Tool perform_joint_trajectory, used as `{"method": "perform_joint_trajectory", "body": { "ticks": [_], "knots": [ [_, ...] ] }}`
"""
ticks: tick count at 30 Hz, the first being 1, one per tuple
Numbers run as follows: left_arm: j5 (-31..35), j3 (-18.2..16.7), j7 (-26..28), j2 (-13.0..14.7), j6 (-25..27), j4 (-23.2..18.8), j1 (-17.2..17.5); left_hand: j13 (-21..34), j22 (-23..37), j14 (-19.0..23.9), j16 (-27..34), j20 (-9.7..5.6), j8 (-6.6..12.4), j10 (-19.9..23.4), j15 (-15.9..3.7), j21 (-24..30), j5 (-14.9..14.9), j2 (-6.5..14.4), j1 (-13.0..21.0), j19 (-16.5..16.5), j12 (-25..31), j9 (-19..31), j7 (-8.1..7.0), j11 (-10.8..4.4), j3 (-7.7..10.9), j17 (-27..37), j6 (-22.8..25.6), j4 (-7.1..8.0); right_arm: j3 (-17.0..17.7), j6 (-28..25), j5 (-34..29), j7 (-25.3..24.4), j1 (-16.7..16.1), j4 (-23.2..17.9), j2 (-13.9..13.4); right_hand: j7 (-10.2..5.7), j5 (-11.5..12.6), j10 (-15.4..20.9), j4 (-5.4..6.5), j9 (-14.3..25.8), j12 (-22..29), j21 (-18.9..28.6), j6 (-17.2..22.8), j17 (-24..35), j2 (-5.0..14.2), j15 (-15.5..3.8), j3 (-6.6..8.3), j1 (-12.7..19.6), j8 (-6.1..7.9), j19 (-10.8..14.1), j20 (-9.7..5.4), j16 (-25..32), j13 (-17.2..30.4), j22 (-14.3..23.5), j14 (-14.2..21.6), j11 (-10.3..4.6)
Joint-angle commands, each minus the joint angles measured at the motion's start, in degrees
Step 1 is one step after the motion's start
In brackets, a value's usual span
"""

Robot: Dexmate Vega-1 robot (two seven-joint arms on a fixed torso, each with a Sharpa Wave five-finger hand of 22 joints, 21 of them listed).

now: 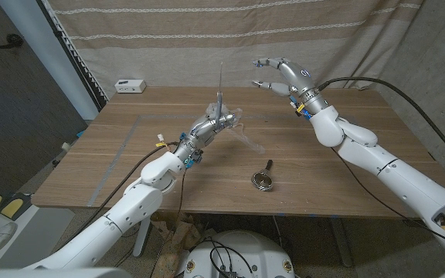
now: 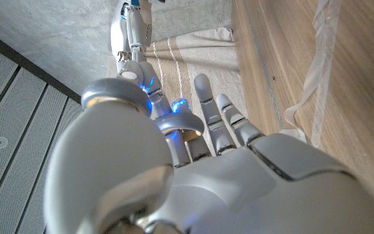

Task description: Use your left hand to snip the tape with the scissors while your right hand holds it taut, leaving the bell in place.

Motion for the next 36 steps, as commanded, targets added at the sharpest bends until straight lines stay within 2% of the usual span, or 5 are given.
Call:
{"method": "perform_joint_trajectory", "body": {
  "ticks": [1,3,15,25,36],
  "knots": [
    [-5.8,-2.1,0.1,1.4,1.5,-4.1,4.4,0.2,0.3,0.8,0.1,0.49,0.11,4.0,-9.22,0.4,-0.1,-0.7,-0.1,0.5,0.9,6.6,-0.34,-3.72,0.53,-0.1,0.6,0.30,-1.2,-1.3,1.7,1.0,1.2,2.8,0.9,0.22,0.5,-0.2,-0.37,0.3,0.0,-0.2,-0.1,0.1,0.41,-3.54,-0.03,0.0,-0.08,0.0,0.21,-0.3,0.1,0.1,-0.5,-0.07],
    [-6.0,-2.2,0.3,1.6,1.8,-4.6,4.8,0.2,0.4,0.9,0.0,0.61,-0.15,3.9,-9.23,0.5,0.0,-0.9,-0.2,0.5,1.7,6.1,0.07,-3.69,0.70,0.0,0.8,0.33,-1.4,-1.5,2.1,1.2,1.6,3.3,1.1,0.24,0.5,-0.1,-0.40,0.3,0.1,-0.2,-0.1,0.1,0.44,-3.49,-0.02,0.0,-0.13,0.0,0.21,-0.3,0.1,0.1,-0.6,-0.11],
    [-6.5,-3.2,2.7,3.7,3.7,-7.9,6.8,0.2,0.6,1.5,0.1,0.67,-0.28,3.7,-9.23,0.7,-0.1,-1.5,-0.2,0.6,3.5,5.5,0.14,-3.69,1.32,0.0,1.6,0.31,-2.4,-2.0,3.3,1.5,2.7,5.2,1.5,0.21,0.6,-0.1,-0.54,0.3,0.0,-0.4,-0.1,0.0,0.55,-3.16,0.02,0.0,-0.31,0.0,0.20,-0.2,0.0,0.1,-0.8,-0.13],
    [-8.5,-5.5,7.8,5.8,6.6,-12.3,10.5,0.2,0.7,2.2,0.6,0.58,-0.42,4.0,-9.28,1.0,-0.1,-1.7,-0.1,0.9,4.8,5.2,0.56,-3.71,1.79,0.2,1.9,0.29,-3.3,-2.1,4.1,1.5,3.8,7.3,2.0,0.26,0.7,-0.1,-0.69,0.3,0.1,-0.6,0.0,-0.2,0.60,-3.07,0.04,0.1,-0.45,0.1,0.22,-0.2,0.0,0.2,-0.8,-0.04],
    [-10.3,-7.4,11.9,9.0,11.6,-15.7,12.2,0.2,0.8,2.6,1.0,0.57,-0.45,4.3,-9.28,1.3,-0.2,-2.0,0.1,1.2,5.9,5.1,0.86,-3.69,2.16,0.1,2.1,0.20,-3.9,-2.2,4.9,1.3,4.1,8.3,2.4,0.12,0.8,0.0,-0.88,0.3,0.1,-0.8,-0.2,-0.3,0.61,-3.11,0.07,0.2,-0.70,0.2,0.24,-0.1,-0.1,0.2,-0.7,-0.07]
  ]
}}
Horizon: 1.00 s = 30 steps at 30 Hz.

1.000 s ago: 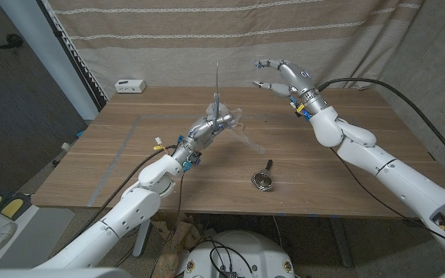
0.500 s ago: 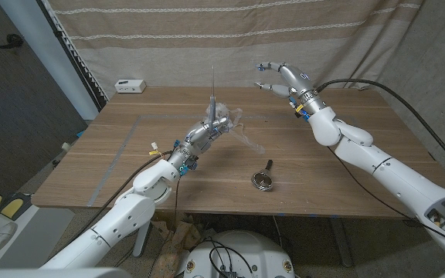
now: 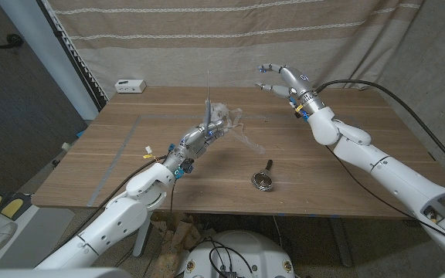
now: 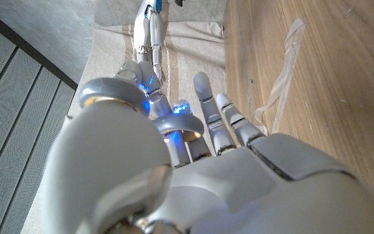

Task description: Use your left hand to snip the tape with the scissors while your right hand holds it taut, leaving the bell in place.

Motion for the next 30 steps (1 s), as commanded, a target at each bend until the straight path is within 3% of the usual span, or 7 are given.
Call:
{"method": "perform_joint_trajectory", "body": {
  "ticks": [1,11,16,25,30],
  "knots": [
    [-2.7,-1.9,4.3,3.1,5.1,-3.5,2.2,0.1,0.3,0.6,0.4,-0.08,0.28,4.4,-9.26,0.5,-0.1,0.0,0.7,0.6,0.7,5.0,-0.03,-3.68,0.67,0.0,0.4,0.00,-0.7,-0.3,0.8,-0.2,0.5,1.1,0.3,0.11,0.3,0.0,-0.28,0.3,0.1,-0.2,-0.2,0.0,0.61,-3.09,-0.13,0.2,-0.27,0.2,0.26,-0.1,0.2,0.2,-0.1,-0.08],
    [-4.5,-2.0,2.6,4.6,7.3,-3.3,2.1,0.1,0.5,-0.1,-0.5,1.05,-0.17,3.5,-9.00,0.5,-0.2,-0.1,-0.2,0.0,1.1,5.7,0.03,-3.41,1.27,-0.4,-1.4,0.57,-0.6,-1.2,1.5,0.3,0.3,0.6,0.0,0.11,0.4,0.1,-0.45,0.3,0.1,-0.4,-0.1,-0.1,0.71,-3.04,-0.08,0.2,-0.42,0.2,0.30,-0.1,0.1,0.2,-0.2,-0.11],
    [-4.5,-2.1,2.4,5.1,7.6,-3.4,2.4,0.1,0.5,-0.4,-0.8,1.26,-0.08,2.8,-8.73,0.4,-0.3,-1.1,-1.7,-0.2,1.2,6.1,0.08,-3.36,0.95,-0.5,-1.7,1.04,-0.7,-1.2,1.3,0.1,0.2,0.6,-0.1,0.10,0.4,0.0,-0.53,0.3,0.1,-0.5,0.0,-0.2,0.72,-3.06,-0.07,0.3,-0.49,0.2,0.29,0.0,0.1,0.2,-0.1,-0.10],
    [-4.0,-1.7,2.2,5.0,7.6,-2.6,2.3,0.1,0.1,0.7,-1.4,0.57,-0.68,3.2,-8.90,0.4,0.8,-7.6,-9.8,0.2,1.7,4.2,0.21,-3.73,-2.38,-0.8,0.7,2.80,-0.9,-1.3,1.4,0.1,0.3,0.3,0.1,0.12,0.5,0.1,-0.64,0.4,0.1,-0.6,-0.1,-0.3,0.72,-3.11,-0.08,0.3,-0.67,0.3,0.31,0.0,0.1,0.2,-0.1,-0.14],
    [-3.9,-1.8,2.1,5.1,7.4,-2.4,2.5,0.1,-0.2,1.5,-1.7,0.49,-1.02,4.0,-9.13,0.3,1.6,-9.1,-11.9,0.2,1.7,2.9,0.45,-3.79,-3.82,-1.2,2.4,2.88,-1.0,-1.4,1.3,0.3,0.6,0.4,0.1,0.10,0.5,0.1,-0.71,0.4,0.1,-0.8,0.0,-0.3,0.72,-3.00,-0.10,0.2,-0.76,0.2,0.46,0.0,0.1,0.2,-0.2,-0.23]
  ]
}}
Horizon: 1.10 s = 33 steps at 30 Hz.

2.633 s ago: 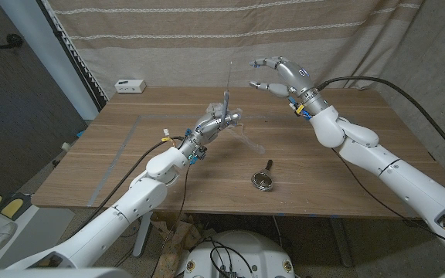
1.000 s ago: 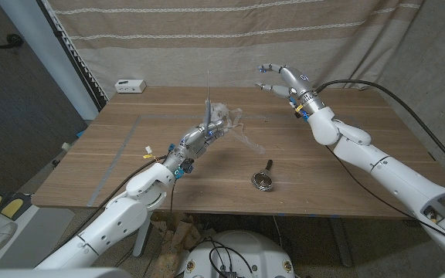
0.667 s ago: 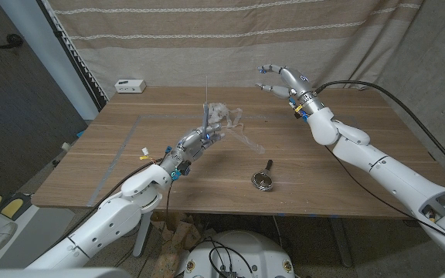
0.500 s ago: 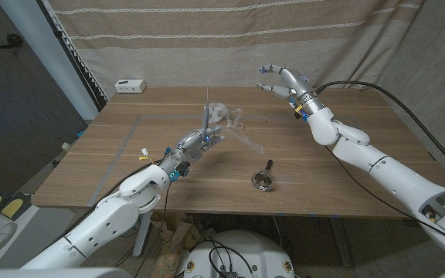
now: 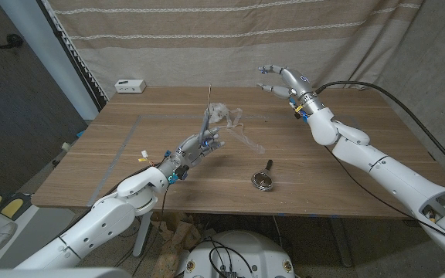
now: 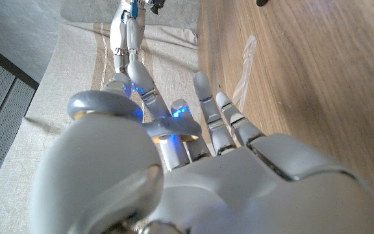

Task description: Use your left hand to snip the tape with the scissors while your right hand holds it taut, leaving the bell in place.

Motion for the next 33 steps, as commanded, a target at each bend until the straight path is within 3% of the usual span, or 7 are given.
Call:
{"method": "perform_joint_trajectory", "body": {
  "ticks": [1,6,12,22,28,33],
  "knots": [
    [0.1,-0.1,-0.1,0.6,0.4,0.5,0.3,0.1,0.0,1.1,-0.4,-0.41,-0.42,1.8,-9.02,0.3,0.8,-0.7,-1.5,0.4,0.4,-1.0,0.07,-0.67,-0.81,-0.1,1.6,0.01,-0.3,-0.2,-0.2,0.1,0.4,-0.1,0.1,0.08,0.3,0.0,-0.34,0.1,0.1,-0.2,-0.1,-0.1,0.41,-2.97,-0.19,-0.1,-0.17,0.2,0.51,0.0,0.0,0.2,-0.2,-0.28],
    [-0.4,-0.7,0.5,1.0,0.9,0.5,0.8,0.1,-0.3,1.6,-0.3,-0.50,-0.49,2.7,-8.81,0.2,1.2,-1.7,-3.6,0.5,0.4,-1.6,0.54,-0.66,-2.50,0.1,2.7,0.13,-0.5,-0.1,-0.2,0.2,0.7,0.2,0.3,0.05,0.3,0.1,-0.40,0.1,0.1,-0.3,0.0,-0.1,0.38,-2.88,-0.23,-0.1,-0.26,0.2,0.63,0.0,0.0,0.2,-0.3,-0.31],
    [0.1,-1.4,2.0,1.9,1.5,0.3,1.5,0.1,-0.8,2.4,-0.3,-0.44,0.24,3.7,-8.80,-0.2,2.2,-2.5,-7.1,0.8,0.4,-1.0,1.03,-0.61,-6.84,0.1,4.0,-0.38,-0.7,0.1,-0.3,0.3,1.1,0.5,0.5,0.02,0.3,0.1,-0.47,0.1,0.1,-0.4,0.0,-0.2,0.34,-2.80,-0.27,-0.2,-0.35,0.3,0.79,0.0,0.0,0.2,-0.3,-0.31],
    [0.4,-1.8,2.4,4.0,4.3,0.0,0.8,0.2,-1.3,4.0,-0.4,0.21,2.02,5.6,-8.85,-0.3,3.9,-2.0,-8.9,1.7,0.5,-0.9,4.10,-0.69,-11.81,-0.5,8.6,-1.64,-0.6,-0.2,-0.4,0.2,1.2,0.2,0.4,-0.01,0.4,0.1,-0.62,0.1,0.1,-0.6,0.1,-0.3,0.26,-2.67,-0.32,-0.2,-0.50,0.4,1.03,0.0,-0.1,0.1,-0.5,-0.40],
    [1.5,-1.8,1.6,5.3,5.0,-0.2,0.1,0.2,-1.9,5.5,-0.4,0.66,2.52,6.7,-8.71,-0.7,4.9,-2.5,-13.5,2.2,0.5,-1.0,5.99,-0.53,-18.75,-1.2,10.0,-1.68,-0.5,-0.4,-0.4,0.1,1.2,-0.1,0.3,0.00,0.4,0.0,-0.71,0.1,0.0,-0.7,0.1,-0.3,0.26,-2.57,-0.33,-0.1,-0.61,0.4,1.29,-0.1,-0.1,0.1,-0.7,-0.42],
    [2.2,-2.1,1.5,7.3,6.6,-1.3,-0.1,0.3,-2.2,6.0,-0.3,1.24,3.20,6.4,-8.77,-1.0,5.5,-2.4,-15.3,2.4,0.4,-0.4,6.93,-0.32,-22.18,-1.2,10.6,-1.82,-0.4,-0.4,-0.3,0.2,1.2,-0.1,0.1,-0.01,0.5,0.0,-0.76,0.1,0.0,-0.8,0.1,-0.4,0.27,-2.44,-0.34,-0.2,-0.73,0.5,1.40,0.0,-0.1,0.1,-0.6,-0.36]
  ]
}}
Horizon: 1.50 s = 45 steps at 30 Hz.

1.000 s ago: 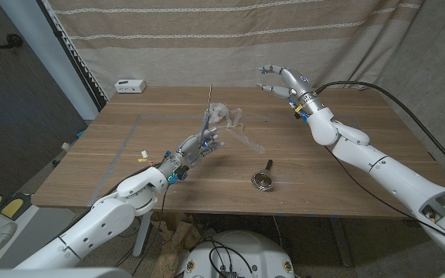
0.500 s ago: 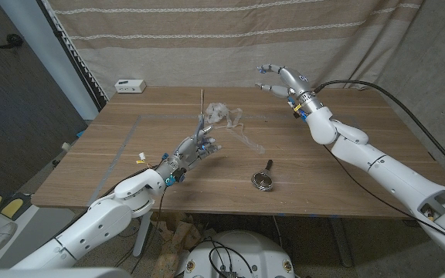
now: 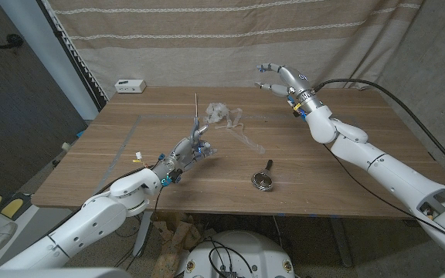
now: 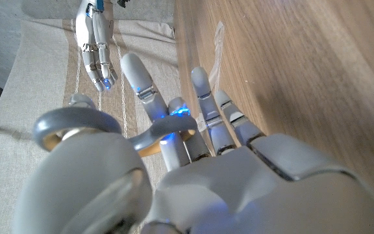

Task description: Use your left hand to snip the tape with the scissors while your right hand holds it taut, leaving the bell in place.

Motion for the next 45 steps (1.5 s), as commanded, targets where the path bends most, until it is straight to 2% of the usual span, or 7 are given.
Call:
{"method": "perform_joint_trajectory", "body": {
  "ticks": [1,7,11,16,26,30,45],
  "knots": [
    [1.1,-0.7,0.0,3.1,2.8,-1.6,-0.4,0.5,-0.1,0.9,0.1,0.64,0.67,0.6,-8.17,-0.3,0.8,-0.6,-1.8,0.5,0.2,0.7,2.88,-0.13,-2.98,-0.1,1.9,-0.17,0.2,-0.3,-0.1,0.0,0.1,-0.4,-0.3,0.02,0.3,0.2,-0.56,0.1,0.0,-0.4,0.1,0.1,0.28,-2.44,-0.13,-0.2,-0.30,0.1,0.59,-0.1,0.2,0.1,0.0,-0.16],
    [0.4,-1.2,-2.1,5.0,4.0,-1.5,-0.7,0.6,-0.8,1.9,0.5,1.71,2.09,1.7,-7.73,-0.8,1.6,-0.5,-6.2,1.0,0.5,2.3,4.27,1.42,-10.59,-0.2,2.5,-0.06,0.2,-0.2,0.0,0.1,0.3,-0.2,-0.2,0.00,0.3,0.2,-0.63,0.1,0.0,-0.5,0.1,0.1,0.28,-2.47,-0.14,-0.2,-0.38,0.1,0.66,-0.1,0.1,0.1,-0.1,-0.20],
    [0.6,-1.3,-3.1,6.2,5.0,-1.8,-1.1,0.6,-1.0,1.8,0.4,2.02,3.12,2.0,-6.67,-1.1,2.0,-0.1,-8.2,1.0,0.5,3.5,5.50,3.07,-13.92,-0.5,3.0,0.26,0.1,-0.1,-0.2,0.0,0.5,-0.1,-0.2,0.03,0.3,0.2,-0.66,0.1,0.0,-0.6,0.1,0.1,0.26,-2.39,-0.16,-0.2,-0.44,0.2,0.68,0.0,0.1,0.1,-0.1,-0.17],
    [0.7,-1.6,-3.8,7.5,6.0,-1.7,-1.6,0.6,-1.0,2.2,0.5,2.43,4.15,2.1,-5.87,-1.4,2.4,0.2,-9.7,0.6,0.6,4.7,6.43,3.87,-16.12,-0.9,3.3,0.65,0.0,0.0,-0.1,0.1,0.6,0.1,-0.1,0.02,0.3,0.2,-0.70,0.1,0.0,-0.7,0.2,0.0,0.27,-2.28,-0.19,-0.3,-0.51,0.2,0.71,-0.1,0.1,0.1,-0.2,-0.18],
    [1.3,-1.6,-5.2,9.1,7.5,-1.0,-2.9,0.7,-1.1,1.9,0.8,2.80,4.97,2.0,-5.17,-1.7,3.1,0.5,-12.0,0.5,0.6,6.0,7.48,5.37,-18.76,-0.6,3.0,1.26,0.1,-0.1,-0.1,0.1,0.6,0.0,-0.2,0.05,0.4,0.3,-0.82,0.1,-0.1,-0.9,0.3,0.0,0.24,-2.15,-0.24,-0.3,-0.70,0.2,0.83,-0.1,0.1,0.1,-0.5,-0.20],
    [0.9,-1.3,-6.8,9.6,8.2,-0.7,-3.7,0.7,-1.1,1.3,0.7,3.97,4.50,1.0,-4.12,-1.6,3.5,0.6,-13.3,1.0,0.4,6.4,8.51,6.25,-19.60,-0.7,1.3,1.60,0.2,-0.2,-0.2,0.0,0.6,0.1,-0.2,0.07,0.4,0.2,-0.87,0.1,-0.1,-1.0,0.2,-0.1,0.21,-2.12,-0.26,-0.3,-0.80,0.2,0.84,-0.1,0.0,0.1,-0.5,-0.16],
    [0.1,-0.3,-10.0,12.4,12.5,-1.2,-6.4,0.6,-1.7,-0.1,0.1,6.08,2.77,-1.8,-2.44,-2.3,4.4,1.0,-18.6,1.0,0.4,6.0,9.88,8.05,-20.09,-1.6,-1.1,3.39,0.2,-0.1,0.0,0.1,0.6,0.1,-0.4,0.16,0.5,0.0,-0.92,0.1,-0.3,-1.5,0.2,-0.2,0.13,-1.81,-0.44,-0.7,-1.18,0.1,0.94,-0.2,0.0,0.1,-0.8,-0.19]
  ]
}}
